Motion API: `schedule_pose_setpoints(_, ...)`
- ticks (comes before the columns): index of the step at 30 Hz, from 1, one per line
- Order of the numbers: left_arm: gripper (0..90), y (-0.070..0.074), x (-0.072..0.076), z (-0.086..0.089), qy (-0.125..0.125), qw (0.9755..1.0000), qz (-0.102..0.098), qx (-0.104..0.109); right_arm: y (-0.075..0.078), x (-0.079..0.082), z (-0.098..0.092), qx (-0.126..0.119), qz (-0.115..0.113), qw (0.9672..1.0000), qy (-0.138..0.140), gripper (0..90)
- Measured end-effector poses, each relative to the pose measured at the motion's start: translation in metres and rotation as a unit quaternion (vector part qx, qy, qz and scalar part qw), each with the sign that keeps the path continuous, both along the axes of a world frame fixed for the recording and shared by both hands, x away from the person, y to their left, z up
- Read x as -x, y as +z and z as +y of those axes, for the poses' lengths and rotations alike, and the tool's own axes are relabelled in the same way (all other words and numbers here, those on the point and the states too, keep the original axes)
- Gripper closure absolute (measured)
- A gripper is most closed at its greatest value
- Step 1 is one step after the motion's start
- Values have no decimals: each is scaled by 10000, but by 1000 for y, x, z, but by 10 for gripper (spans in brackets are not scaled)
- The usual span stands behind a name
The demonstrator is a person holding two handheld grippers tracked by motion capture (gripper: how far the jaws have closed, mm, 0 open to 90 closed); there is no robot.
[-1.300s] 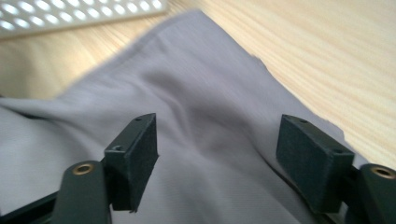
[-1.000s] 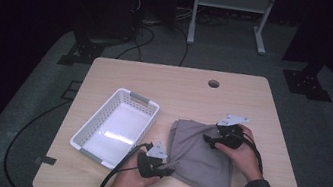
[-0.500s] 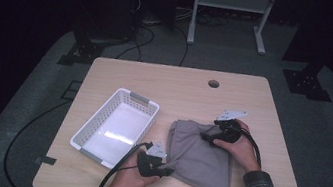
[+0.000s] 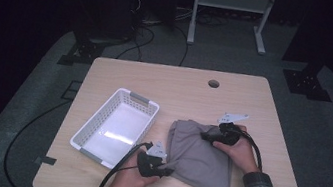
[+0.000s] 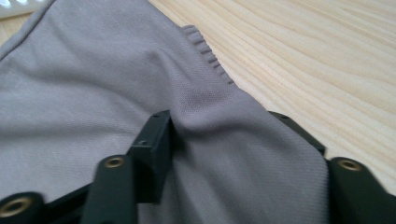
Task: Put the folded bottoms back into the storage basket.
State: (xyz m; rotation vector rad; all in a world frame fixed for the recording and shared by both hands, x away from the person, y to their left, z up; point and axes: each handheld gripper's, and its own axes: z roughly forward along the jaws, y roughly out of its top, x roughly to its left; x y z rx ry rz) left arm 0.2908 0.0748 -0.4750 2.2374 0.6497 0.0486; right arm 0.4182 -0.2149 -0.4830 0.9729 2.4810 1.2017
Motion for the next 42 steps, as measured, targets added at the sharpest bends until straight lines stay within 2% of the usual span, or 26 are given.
schedule_pose_setpoints(4, 795, 0, 0, 0, 3, 10000, 3, -41, 2, 1, 1, 4, 113, 9999, -53, 562)
schedule_pose_setpoints(8, 800, 1, 1, -1, 79, 10000, 6, -33, 7, 4, 6, 144, 244, 9995, -105, 662)
schedule_pose_setpoints(9, 802, 1, 1, -1, 66, 9999, -7, -82, 8, 5, 9, 236, 218, 9994, -116, 685)
schedule_pose_setpoints(10, 812, 1, 1, -2, 111, 9999, 53, -66, 11, 8, 14, 464, 109, 9987, -155, 721)
schedule_pose_setpoints(11, 816, 1, 1, -2, 111, 9999, 53, -66, 11, 8, 14, 464, 109, 9987, -155, 721)
schedule_pose_setpoints(13, 821, 2, 2, -2, 150, 9998, 130, -76, 15, 11, 20, 671, 41, 9975, -214, 735)
schedule_pose_setpoints(18, 827, 5, 3, -3, 178, 9994, 268, -136, 19, 12, 22, 865, -69, 9959, -248, 752)
schedule_pose_setpoints(20, 828, 12, 3, -3, 215, 9993, 301, 19, 22, 13, 23, 955, -147, 9949, -272, 756)
schedule_pose_setpoints(22, 828, 17, 4, -2, 196, 9993, 307, 83, 23, 13, 23, 988, -152, 9946, -269, 756)
schedule_pose_setpoints(27, 830, 36, 5, 1, 232, 9990, 181, 343, 32, 15, 23, 1167, -272, 9925, -231, 758)
schedule_pose_setpoints(30, 831, 43, 5, 5, 268, 9983, 213, 472, 40, 17, 25, 1256, -317, 9914, -192, 759)
schedule_pose_setpoints(34, 832, 53, 4, 9, 286, 9977, 177, 585, 45, 19, 26, 1281, -360, 9909, -191, 760)
schedule_pose_setpoints(37, 832, 61, 4, 12, 301, 9971, 144, 682, 56, 21, 26, 1273, -440, 9907, -210, 760)
schedule_pose_setpoints(38, 832, 68, 3, 16, 325, 9966, 97, 756, 64, 21, 27, 1217, -465, 9912, -226, 759)
schedule_pose_setpoints(39, 833, 68, 3, 16, 325, 9966, 97, 756, 64, 21, 27, 1217, -465, 9912, -226, 759)
schedule_pose_setpoints(42, 832, 80, 1, 26, 393, 9953, -12, 880, 74, 21, 31, 1202, -506, 9912, -222, 759)
